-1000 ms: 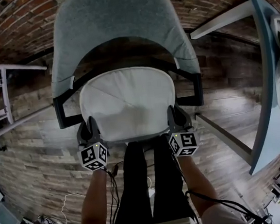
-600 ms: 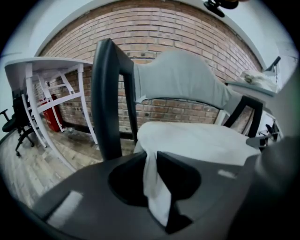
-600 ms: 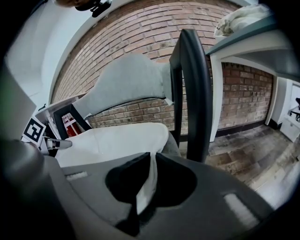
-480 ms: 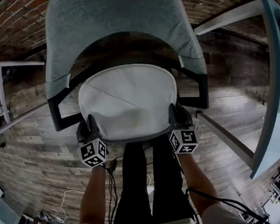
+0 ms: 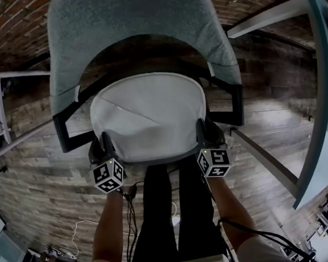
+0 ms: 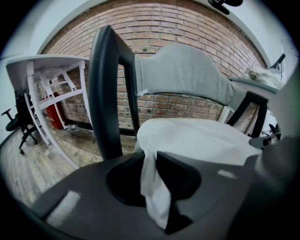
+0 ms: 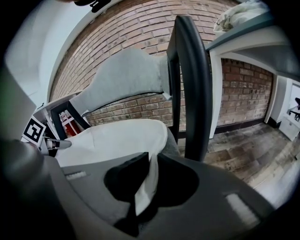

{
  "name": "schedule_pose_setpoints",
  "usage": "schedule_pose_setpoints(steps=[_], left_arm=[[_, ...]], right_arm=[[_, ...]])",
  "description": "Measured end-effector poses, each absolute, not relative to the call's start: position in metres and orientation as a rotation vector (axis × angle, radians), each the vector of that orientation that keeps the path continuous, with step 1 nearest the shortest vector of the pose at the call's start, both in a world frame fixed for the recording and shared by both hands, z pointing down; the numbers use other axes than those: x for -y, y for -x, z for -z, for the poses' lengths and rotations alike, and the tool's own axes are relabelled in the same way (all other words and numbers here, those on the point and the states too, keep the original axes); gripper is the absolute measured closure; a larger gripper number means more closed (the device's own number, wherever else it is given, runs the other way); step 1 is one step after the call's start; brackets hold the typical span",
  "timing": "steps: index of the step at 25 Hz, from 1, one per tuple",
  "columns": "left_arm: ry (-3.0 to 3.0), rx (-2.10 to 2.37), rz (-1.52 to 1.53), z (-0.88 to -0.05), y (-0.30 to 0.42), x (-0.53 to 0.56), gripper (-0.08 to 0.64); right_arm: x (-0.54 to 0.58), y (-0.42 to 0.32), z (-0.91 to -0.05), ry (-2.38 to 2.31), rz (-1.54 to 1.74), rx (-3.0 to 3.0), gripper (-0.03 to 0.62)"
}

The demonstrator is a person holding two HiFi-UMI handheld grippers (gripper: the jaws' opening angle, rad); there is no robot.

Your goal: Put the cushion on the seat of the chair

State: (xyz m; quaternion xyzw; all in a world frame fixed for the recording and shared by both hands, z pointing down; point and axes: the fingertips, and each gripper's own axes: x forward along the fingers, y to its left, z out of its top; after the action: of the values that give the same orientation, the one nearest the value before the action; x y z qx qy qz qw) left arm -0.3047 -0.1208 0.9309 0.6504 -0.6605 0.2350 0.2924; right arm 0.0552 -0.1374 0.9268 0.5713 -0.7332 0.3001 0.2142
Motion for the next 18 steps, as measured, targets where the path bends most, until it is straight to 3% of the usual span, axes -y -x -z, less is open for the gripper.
schedule_pose_setpoints(steps=[9, 18], left_arm=[[-1.689, 1.792, -0.631, -0.924, 0.316, 0.117, 0.433], [-1.700, 1.825, -0.616, -0.897, 0.320, 0.109, 0.433]], right_arm=[[0.137, -0.067, -0.918, -1.646, -0.852, 1.997, 0.474], [0.127, -0.072, -0.894, -1.640, -0.850, 2.014, 0.474]])
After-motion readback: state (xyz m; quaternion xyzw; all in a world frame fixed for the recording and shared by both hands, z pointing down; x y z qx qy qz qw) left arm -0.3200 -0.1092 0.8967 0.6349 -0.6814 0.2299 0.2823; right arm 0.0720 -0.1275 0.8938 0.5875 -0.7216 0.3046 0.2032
